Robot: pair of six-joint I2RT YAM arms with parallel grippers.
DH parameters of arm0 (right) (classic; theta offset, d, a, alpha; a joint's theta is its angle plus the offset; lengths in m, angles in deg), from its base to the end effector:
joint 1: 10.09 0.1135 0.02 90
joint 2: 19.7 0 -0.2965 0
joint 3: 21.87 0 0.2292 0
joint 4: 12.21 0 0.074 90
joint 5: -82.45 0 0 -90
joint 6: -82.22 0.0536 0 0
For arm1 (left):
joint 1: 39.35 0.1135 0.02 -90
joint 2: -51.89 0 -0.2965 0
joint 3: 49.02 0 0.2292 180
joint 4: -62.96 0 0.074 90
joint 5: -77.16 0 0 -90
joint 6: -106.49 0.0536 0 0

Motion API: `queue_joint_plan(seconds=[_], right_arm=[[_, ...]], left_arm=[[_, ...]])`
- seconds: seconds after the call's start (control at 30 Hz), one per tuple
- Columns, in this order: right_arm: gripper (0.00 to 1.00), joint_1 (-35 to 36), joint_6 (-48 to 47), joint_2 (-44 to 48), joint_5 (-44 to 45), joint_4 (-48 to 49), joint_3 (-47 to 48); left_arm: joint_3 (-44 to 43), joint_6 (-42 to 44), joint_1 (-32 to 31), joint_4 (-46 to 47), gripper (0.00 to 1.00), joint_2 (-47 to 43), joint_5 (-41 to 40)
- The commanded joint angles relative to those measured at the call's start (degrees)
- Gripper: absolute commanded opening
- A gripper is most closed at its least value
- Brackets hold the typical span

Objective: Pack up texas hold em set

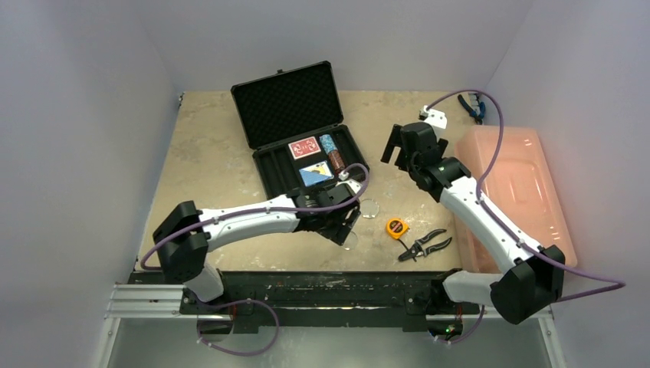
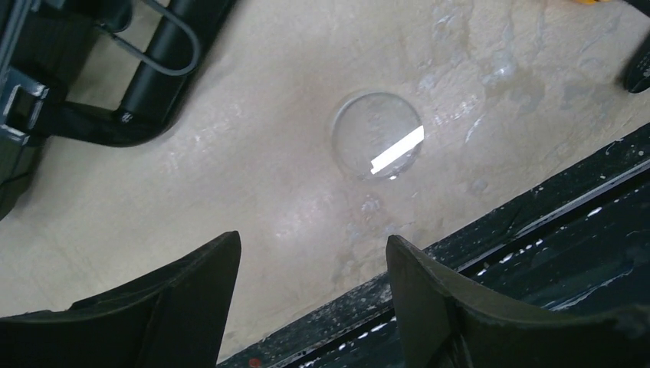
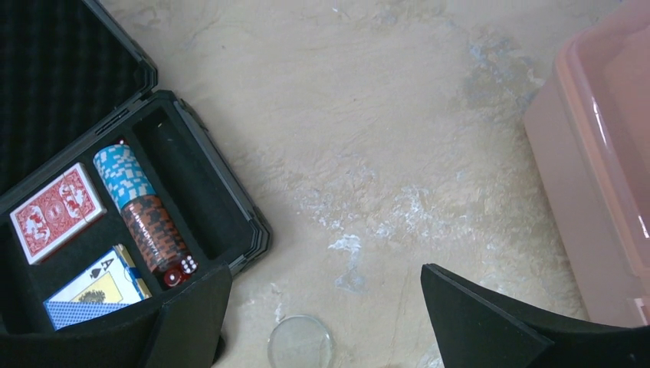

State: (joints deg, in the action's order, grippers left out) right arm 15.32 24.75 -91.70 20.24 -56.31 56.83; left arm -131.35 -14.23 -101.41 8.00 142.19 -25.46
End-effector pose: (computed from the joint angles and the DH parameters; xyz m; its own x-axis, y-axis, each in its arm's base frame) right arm 0.2388 0.0858 0.3485 -0.4868 0.2954 -0.8221 0.2570 0.9479 0.1884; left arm 0.1537 -0.2649 0.2657 -0.7753 0.3978 -0.4906 0.4879 0.8704 -0.0652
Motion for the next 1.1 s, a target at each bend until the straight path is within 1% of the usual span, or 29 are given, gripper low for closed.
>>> queue_joint_plan(seconds=[0.0,0.1,0.47,0.73,1.07], right_arm=[[0.99,-0.9,-0.1,3.0,2.5,0.3,1.2],[0.99,-1.2,0.0,4.1,3.6,0.1,1.6],[0.99,-1.6,1.4,5.5,4.8,-0.3,2.8],[0.99,-1.7,1.4,5.9,4.4,-0.2,3.7],[0.99,-1.7,1.2,6.4,3.3,0.2,3.2]], left_arm=[[-5.3,-0.9,-2.4,1.6,0.67,5.1,-0.9],[-6.4,-1.0,-3.0,2.2,0.65,7.7,0.0],[-8.2,-0.8,-4.3,4.1,0.66,13.4,1.5],[-10.0,-0.3,-4.6,4.8,0.73,16.7,1.9],[-11.9,0.2,-4.6,4.5,0.73,20.0,0.9]])
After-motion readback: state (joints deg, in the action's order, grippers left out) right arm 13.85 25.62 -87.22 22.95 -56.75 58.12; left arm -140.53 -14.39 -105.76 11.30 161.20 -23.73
